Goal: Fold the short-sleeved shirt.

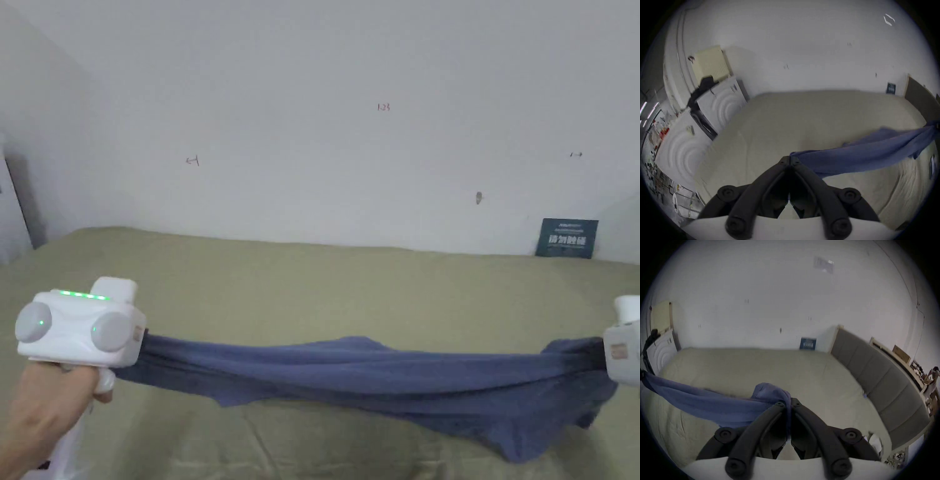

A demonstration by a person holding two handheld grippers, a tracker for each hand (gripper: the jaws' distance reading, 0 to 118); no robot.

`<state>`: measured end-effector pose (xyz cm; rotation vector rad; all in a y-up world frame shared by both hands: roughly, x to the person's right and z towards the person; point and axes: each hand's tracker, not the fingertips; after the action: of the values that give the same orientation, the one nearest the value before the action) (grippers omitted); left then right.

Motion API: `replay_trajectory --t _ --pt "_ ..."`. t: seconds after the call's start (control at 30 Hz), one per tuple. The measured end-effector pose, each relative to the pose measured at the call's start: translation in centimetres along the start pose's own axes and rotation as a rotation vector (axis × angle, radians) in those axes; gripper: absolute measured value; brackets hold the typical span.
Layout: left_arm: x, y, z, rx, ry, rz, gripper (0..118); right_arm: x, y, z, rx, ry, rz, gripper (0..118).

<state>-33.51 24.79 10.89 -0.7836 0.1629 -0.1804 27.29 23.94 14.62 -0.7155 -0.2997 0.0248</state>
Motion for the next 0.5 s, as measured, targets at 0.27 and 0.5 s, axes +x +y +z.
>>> replay_trajectory --t 0.27,0.5 --pt "-1.7 -12.3 3.2 -0.078 -0.058 0.007 0 1.9 -15.0 3.7 -0.084 0.054 -0.037 2" --pt "-4.7 -18.2 9.7 -0.063 -0.108 0.038 0 4.9 -21.2 11.6 -0.025 0.079 -0.075 2"
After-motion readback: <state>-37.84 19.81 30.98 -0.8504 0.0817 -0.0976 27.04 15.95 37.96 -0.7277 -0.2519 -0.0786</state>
